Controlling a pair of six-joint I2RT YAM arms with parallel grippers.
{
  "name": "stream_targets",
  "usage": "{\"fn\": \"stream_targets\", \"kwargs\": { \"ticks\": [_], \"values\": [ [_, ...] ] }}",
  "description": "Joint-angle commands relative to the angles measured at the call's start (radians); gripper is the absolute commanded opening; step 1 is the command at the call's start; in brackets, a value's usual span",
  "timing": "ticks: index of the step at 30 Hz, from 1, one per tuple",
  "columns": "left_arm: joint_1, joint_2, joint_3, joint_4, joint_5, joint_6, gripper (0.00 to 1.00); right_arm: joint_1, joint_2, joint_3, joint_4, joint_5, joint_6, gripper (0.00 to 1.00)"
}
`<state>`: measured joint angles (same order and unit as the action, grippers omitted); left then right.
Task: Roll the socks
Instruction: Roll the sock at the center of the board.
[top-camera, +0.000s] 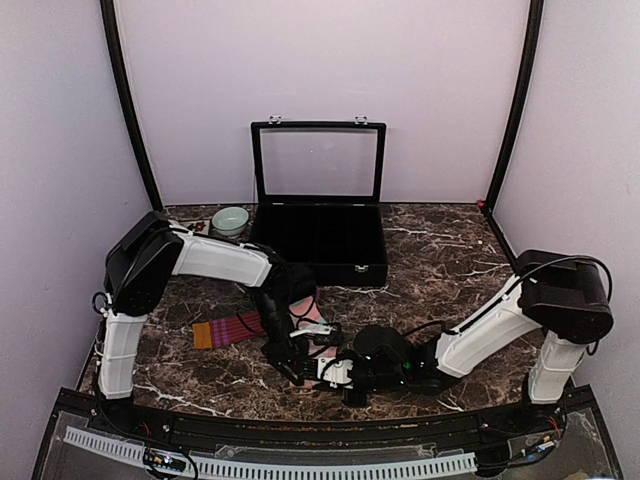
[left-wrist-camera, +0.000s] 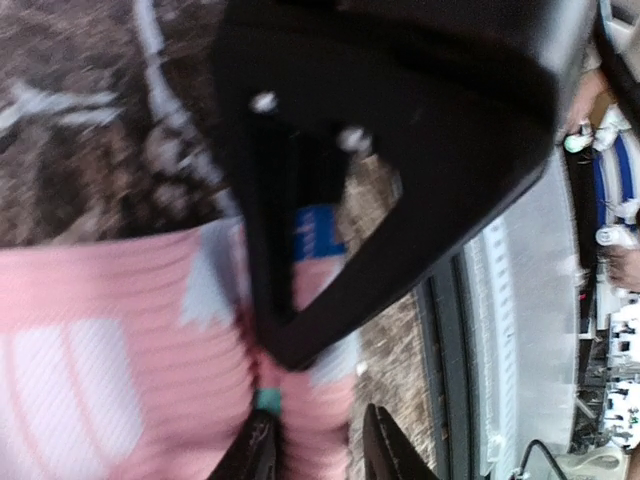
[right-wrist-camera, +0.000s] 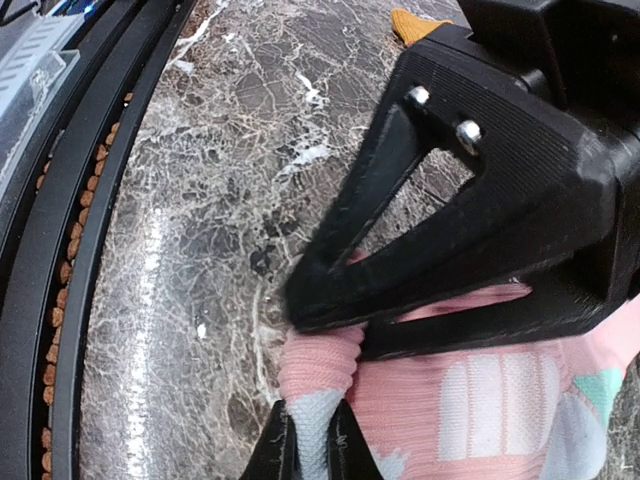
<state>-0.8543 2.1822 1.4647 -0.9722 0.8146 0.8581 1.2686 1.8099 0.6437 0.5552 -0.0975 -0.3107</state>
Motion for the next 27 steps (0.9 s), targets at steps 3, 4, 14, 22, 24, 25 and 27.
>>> {"fn": "stream_targets", "kwargs": {
  "ticks": [3,4,14,22,24,25,27],
  "values": [
    [0.048,-0.165,-0.11,0.19,-0.449,-0.102,0.37,-0.024,0.032,-0.057,-0.047,-0.097,0.145,0.0],
    [0.061,-0.197,-0.145,0.216,-0.456,-0.115,0.38,-0.033,0.031,-0.056,-0.066,-0.111,0.157,0.0],
    [0.171,-0.492,-0.462,0.476,-0.478,-0.16,0.39,-0.151,0.057,-0.061,-0.116,-0.294,0.331,0.0],
    [0.07,-0.55,-0.482,0.453,-0.459,-0.055,0.36,-0.195,0.152,-0.012,-0.163,-0.367,0.528,0.0],
    [0.019,-0.554,-0.486,0.47,-0.444,-0.054,0.36,-0.2,0.175,-0.002,-0.178,-0.394,0.565,0.0],
    [-0.003,-0.561,-0.497,0.487,-0.438,-0.051,0.35,-0.206,0.192,0.012,-0.206,-0.408,0.579,0.0],
    [-0.045,-0.576,-0.521,0.524,-0.435,-0.037,0.35,-0.218,0.23,0.038,-0.257,-0.454,0.605,0.0]
  ]
}}
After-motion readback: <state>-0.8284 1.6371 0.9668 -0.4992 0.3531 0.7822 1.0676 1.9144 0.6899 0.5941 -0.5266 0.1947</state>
